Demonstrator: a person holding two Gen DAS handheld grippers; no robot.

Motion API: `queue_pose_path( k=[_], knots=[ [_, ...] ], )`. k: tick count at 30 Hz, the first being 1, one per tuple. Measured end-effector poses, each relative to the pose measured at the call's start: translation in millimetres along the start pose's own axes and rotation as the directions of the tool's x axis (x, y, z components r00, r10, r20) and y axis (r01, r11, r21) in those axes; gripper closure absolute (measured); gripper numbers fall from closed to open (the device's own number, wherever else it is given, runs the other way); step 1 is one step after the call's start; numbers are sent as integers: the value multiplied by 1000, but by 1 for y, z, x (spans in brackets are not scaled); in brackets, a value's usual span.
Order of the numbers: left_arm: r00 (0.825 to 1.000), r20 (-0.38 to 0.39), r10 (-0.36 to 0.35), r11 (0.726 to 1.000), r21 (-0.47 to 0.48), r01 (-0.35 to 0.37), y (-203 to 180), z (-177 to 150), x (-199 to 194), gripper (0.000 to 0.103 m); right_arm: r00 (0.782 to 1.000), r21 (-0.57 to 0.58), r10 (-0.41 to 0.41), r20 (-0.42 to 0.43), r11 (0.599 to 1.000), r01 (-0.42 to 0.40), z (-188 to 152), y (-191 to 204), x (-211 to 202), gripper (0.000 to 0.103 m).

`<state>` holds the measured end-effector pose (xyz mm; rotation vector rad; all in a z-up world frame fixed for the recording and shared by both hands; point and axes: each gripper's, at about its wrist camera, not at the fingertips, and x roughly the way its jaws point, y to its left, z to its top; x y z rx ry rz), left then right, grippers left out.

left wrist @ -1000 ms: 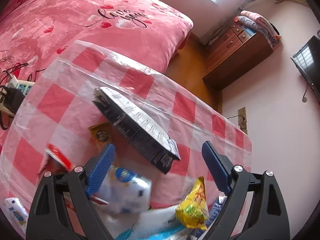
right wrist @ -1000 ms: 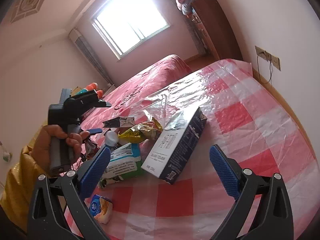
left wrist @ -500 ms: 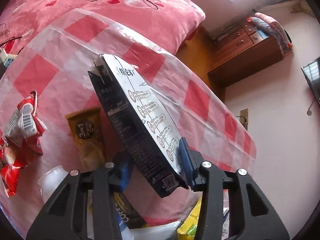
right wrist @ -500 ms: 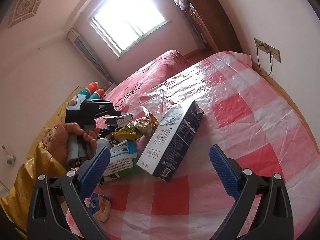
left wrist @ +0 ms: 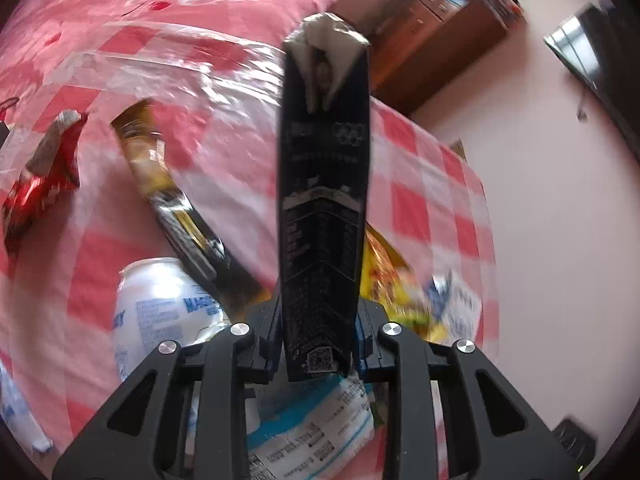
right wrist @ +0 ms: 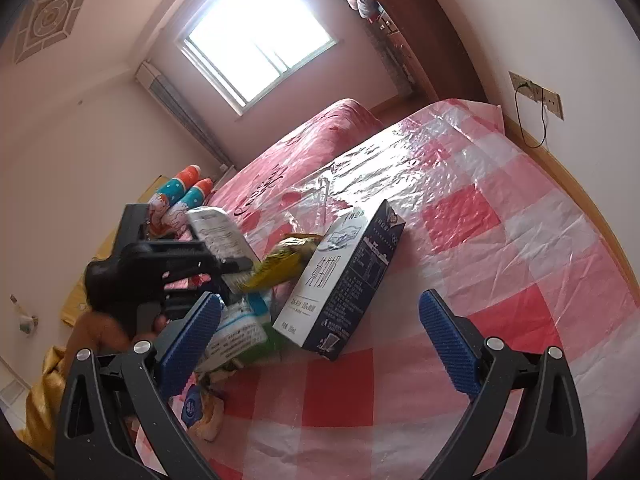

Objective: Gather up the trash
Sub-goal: 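Grasp the blue-white-green bag with the right gripper while left holds the carton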

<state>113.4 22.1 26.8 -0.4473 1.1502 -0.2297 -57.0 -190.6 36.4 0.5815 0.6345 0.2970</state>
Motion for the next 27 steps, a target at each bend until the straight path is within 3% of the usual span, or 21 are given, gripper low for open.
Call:
queue_pose_path(
  k=[6, 12, 19, 24, 27],
  knots=[
    [999, -13, -49, 997, 59, 50, -10, -30, -13, 75, 999, 2, 41, -36, 999, -41, -4, 4, 3, 5],
    [996, 57, -65, 993, 97, 59, -6, -45, -44, 75, 990, -45, 74, -119, 996, -80, -12, 16, 14, 5],
    [989, 133, -64, 993, 109, 50, 4, -62, -73, 75, 962, -132, 131, -239, 977, -166, -34, 47, 31, 6],
    [984, 164, -71, 994, 98, 56, 20, -78, -98, 75, 942, -126, 147, -302, 973, -192, -45, 56, 44, 19],
    [982, 177, -67, 996, 77, 54, 33, -89, -110, 75, 938, -134, 150, -312, 971, -200, -46, 61, 47, 20]
  ],
)
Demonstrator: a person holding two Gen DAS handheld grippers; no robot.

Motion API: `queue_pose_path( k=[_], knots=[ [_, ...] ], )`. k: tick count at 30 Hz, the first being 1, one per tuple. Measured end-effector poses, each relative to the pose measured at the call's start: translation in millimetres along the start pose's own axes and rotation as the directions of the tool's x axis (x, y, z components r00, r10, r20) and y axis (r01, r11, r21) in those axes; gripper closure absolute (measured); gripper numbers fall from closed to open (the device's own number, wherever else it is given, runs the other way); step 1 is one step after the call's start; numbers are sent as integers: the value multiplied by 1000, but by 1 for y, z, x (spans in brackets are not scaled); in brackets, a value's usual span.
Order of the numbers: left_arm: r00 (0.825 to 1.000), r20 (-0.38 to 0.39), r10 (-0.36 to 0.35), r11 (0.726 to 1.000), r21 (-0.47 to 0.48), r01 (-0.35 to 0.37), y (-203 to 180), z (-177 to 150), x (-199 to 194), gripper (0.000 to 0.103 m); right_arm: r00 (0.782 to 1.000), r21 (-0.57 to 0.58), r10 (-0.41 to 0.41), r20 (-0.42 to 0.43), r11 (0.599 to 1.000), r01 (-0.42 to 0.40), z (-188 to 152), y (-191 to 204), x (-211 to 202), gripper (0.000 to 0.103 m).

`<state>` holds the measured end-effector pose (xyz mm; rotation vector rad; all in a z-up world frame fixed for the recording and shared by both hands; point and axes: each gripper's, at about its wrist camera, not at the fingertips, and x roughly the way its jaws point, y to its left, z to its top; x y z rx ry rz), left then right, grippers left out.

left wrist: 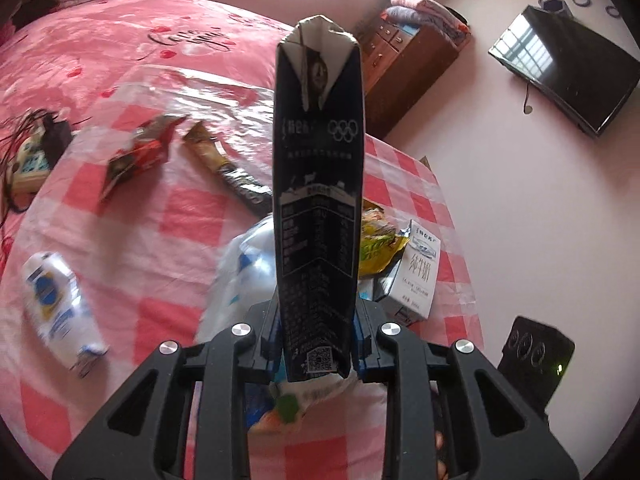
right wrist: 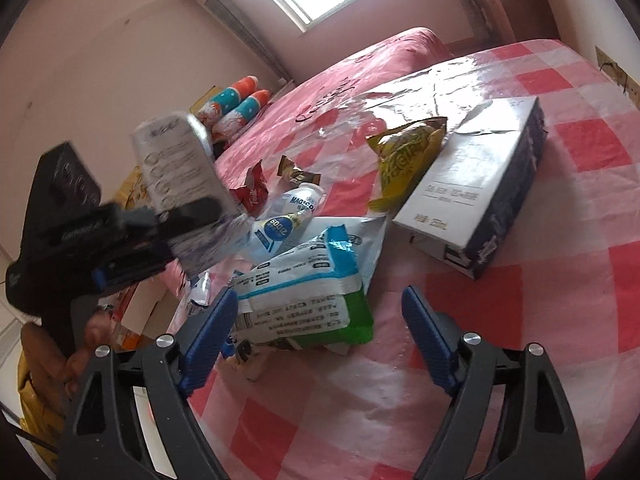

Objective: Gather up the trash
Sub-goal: 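Grasp the blue-white-green bag with the right gripper while left holds the carton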

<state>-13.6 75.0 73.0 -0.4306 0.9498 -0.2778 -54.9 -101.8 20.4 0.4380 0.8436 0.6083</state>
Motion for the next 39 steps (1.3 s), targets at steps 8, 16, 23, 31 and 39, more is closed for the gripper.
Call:
queue_pose_path(
  k=[8, 16, 23, 31, 39],
  knots=[
    [1000, 10, 26, 999, -40, -26, 25, -24, -26, 75, 995, -75, 39, -88, 996, -46, -3, 20, 16, 20],
    [998, 15, 57, 996, -65, -56, 50, -45, -46, 75, 978, -117, 127, -163, 982, -147, -24, 52, 21, 20],
    [998, 18, 56, 995, -85, -54, 74, -63, -62, 74, 954, -229, 147, -261, 951, -209, -55, 91, 22, 20],
    [999, 36, 35, 994, -102, -31, 95, -74, -74, 74, 992, -442, -110, -66, 894, 69, -40, 116, 23, 20],
    [999, 36, 11, 993, -121, -7, 116, -86, -79, 74, 977, -520, -184, -106, 848, 104, -27, 108, 64, 20]
  ],
)
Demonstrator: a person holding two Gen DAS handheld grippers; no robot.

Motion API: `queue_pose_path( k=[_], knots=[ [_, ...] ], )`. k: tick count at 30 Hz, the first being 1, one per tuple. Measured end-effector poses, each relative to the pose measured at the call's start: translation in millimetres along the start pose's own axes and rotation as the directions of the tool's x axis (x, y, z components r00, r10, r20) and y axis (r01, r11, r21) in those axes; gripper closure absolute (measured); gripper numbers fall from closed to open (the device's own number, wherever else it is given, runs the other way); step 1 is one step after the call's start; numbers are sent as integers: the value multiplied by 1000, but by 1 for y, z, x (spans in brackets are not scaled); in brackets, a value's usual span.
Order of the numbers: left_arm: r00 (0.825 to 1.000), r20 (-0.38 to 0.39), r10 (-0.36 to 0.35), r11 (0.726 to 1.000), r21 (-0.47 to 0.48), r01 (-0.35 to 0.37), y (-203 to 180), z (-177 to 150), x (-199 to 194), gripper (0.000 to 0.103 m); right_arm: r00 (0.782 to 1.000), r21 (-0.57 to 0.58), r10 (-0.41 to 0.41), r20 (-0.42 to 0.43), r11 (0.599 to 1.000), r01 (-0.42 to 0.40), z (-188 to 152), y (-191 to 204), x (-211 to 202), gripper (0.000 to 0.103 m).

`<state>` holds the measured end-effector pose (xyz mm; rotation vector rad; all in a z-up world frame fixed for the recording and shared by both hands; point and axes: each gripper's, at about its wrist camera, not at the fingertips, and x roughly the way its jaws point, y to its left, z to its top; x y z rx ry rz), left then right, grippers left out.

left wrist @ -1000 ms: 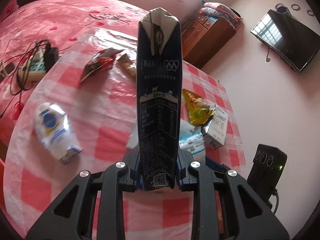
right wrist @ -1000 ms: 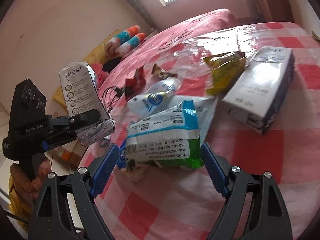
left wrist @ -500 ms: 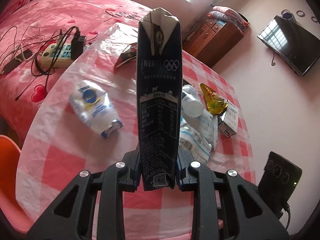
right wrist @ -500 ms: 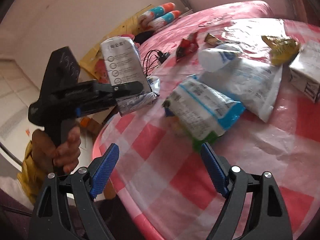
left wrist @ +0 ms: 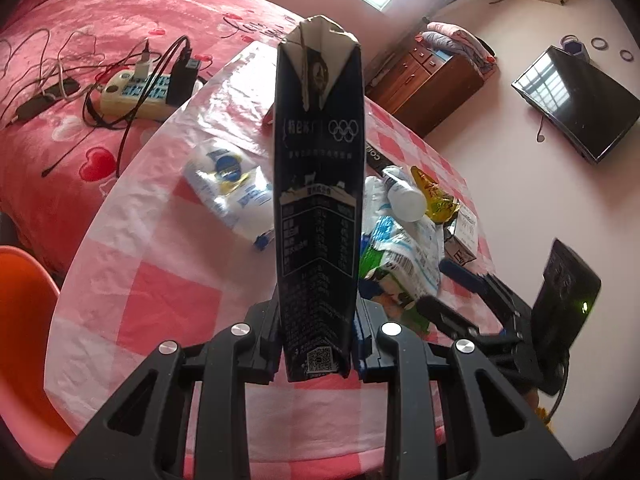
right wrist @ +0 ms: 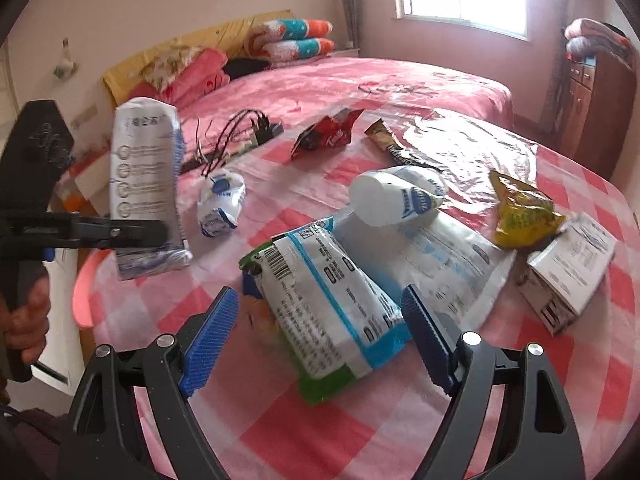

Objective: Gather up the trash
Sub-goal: 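Grasp the blue-white-green bag with the right gripper while left holds the carton, then carry both items to the orange bucket and open both grippers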

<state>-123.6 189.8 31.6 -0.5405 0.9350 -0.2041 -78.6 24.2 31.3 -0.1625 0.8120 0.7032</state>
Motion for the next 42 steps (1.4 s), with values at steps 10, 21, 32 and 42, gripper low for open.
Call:
queue_pose_path(
  k=[10, 21, 32, 42],
  knots=[
    [999, -5, -34, 999, -27, 34, 27, -11, -2, 74, 995, -107, -63, -75, 993, 55, 4, 8, 28, 28],
    [995, 11, -94, 996, -2, 94, 30, -13, -4, 74, 992, -49, -93, -80, 995, 89, -1, 8, 23, 50],
    [989, 41, -145, 989, 9, 145, 31, -13, -15, 74, 995, 93, -94, -43, 991, 97, -2, 5, 2, 61],
    [980, 106, -166, 986, 15, 165, 44, -14, -45, 74, 997, 170, 72, 37, 982, -77, 31, 36, -23, 61]
  ],
)
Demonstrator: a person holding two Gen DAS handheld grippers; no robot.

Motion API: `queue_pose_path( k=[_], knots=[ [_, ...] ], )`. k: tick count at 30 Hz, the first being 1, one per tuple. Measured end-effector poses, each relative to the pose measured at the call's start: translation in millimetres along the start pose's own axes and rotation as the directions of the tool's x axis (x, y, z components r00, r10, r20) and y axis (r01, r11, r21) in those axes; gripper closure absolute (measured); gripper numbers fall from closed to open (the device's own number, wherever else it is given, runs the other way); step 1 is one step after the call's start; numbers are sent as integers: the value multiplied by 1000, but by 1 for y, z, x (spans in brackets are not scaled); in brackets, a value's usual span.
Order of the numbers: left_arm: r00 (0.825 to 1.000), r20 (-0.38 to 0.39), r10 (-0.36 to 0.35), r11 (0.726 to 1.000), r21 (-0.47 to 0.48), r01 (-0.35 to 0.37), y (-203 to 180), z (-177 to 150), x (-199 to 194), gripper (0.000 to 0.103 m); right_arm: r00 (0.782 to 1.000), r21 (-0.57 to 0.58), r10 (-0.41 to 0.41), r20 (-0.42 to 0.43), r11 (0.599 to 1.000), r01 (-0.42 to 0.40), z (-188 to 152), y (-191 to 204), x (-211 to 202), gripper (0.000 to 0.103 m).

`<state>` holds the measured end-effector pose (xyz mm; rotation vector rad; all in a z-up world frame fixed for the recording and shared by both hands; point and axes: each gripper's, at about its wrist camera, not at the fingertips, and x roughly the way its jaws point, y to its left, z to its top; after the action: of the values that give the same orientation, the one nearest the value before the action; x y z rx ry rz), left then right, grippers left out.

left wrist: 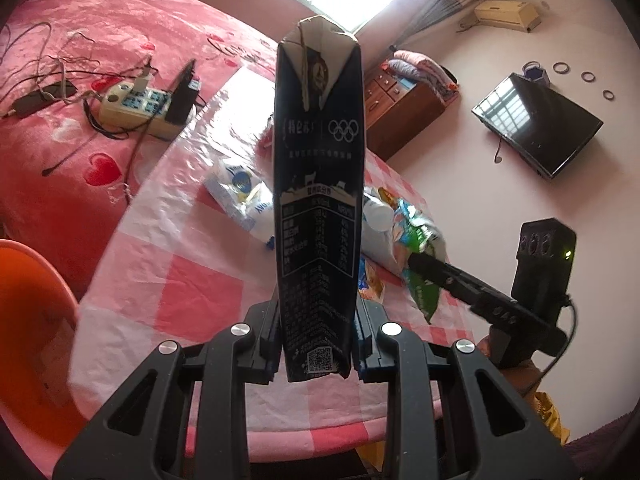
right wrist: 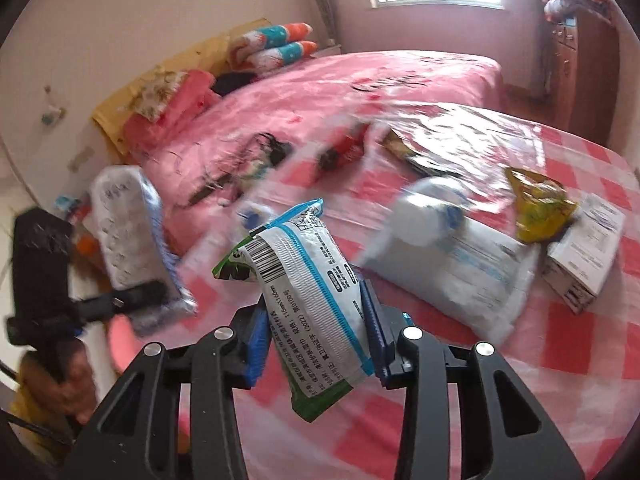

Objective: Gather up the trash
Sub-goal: 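Carry both items to the orange bucket and open both grippers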

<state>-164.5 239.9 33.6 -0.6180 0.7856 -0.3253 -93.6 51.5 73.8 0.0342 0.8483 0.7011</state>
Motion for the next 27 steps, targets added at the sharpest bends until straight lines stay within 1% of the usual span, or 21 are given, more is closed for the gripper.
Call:
queue_pose_path(
  k=[3, 4, 6, 7, 8, 9, 10, 13, 15, 16, 18, 19, 21, 22, 23, 24, 26, 27],
  knots=[
    [999, 28, 16, 1000, -4, -16, 6, -1, -18, 74, 997, -15, 76, 5, 997, -76, 10, 25, 2, 61],
    [999, 38, 28, 1000, -6, -28, 9, -2, -25, 74, 993, -24, 118, 0, 993, -118, 14, 38, 5, 61],
    [996, 62, 57, 998, -16, -56, 17, -3, -41, 74, 986, -34, 168, -10, 985, -168, 20, 56, 10, 61],
    [995, 73, 75, 997, -24, -73, 24, -3, -50, 74, 978, -46, 208, -22, 977, -209, 23, 71, 16, 61],
    [992, 82, 93, 995, -31, -90, 29, -5, -58, 74, 973, -56, 231, -31, 971, -232, 25, 81, 20, 61],
    [988, 95, 125, 992, -45, -121, 39, -7, -70, 74, 967, -66, 251, -40, 965, -253, 26, 92, 24, 61],
    [985, 101, 143, 989, -55, -138, 44, -9, -77, 74, 960, -80, 275, -51, 957, -278, 27, 105, 29, 61],
    [969, 119, 216, 974, -102, -204, 69, -18, -103, 74, 934, -111, 347, -88, 928, -355, 29, 141, 45, 61],
    [957, 119, 263, 960, -132, -247, 84, -25, -115, 74, 922, -140, 372, -111, 912, -385, 28, 165, 56, 61],
    [952, 117, 284, 952, -150, -265, 93, -30, -121, 74, 911, -150, 391, -132, 900, -408, 26, 179, 65, 61],
    [941, 105, 323, 938, -170, -303, 105, -38, -127, 74, 896, -159, 412, -165, 885, -437, 23, 200, 78, 60],
    [932, 98, 350, 927, -177, -330, 110, -43, -128, 73, 894, -166, 412, -175, 883, -439, 21, 206, 83, 60],
    [910, 87, 405, 904, -188, -384, 122, -49, -130, 58, 896, -180, 396, -201, 884, -431, 14, 221, 98, 57],
    [891, 82, 446, 884, -196, -425, 128, -52, -131, 43, 894, -180, 390, -221, 885, -430, 10, 226, 107, 56],
    [866, 77, 494, 859, -198, -472, 133, -55, -131, 34, 895, -176, 386, -224, 887, -427, 9, 228, 112, 48],
    [849, 72, 523, 842, -197, -502, 137, -57, -131, 31, 898, -169, 379, -221, 892, -418, 7, 227, 114, 38],
    [833, 63, 550, 824, -201, -529, 143, -59, -133, 24, 911, -153, 363, -195, 906, -394, 6, 219, 112, 31],
    [820, 59, 569, 811, -203, -548, 145, -59, -133, 23, 916, -147, 358, -181, 911, -385, 6, 214, 110, 29]
  ],
)
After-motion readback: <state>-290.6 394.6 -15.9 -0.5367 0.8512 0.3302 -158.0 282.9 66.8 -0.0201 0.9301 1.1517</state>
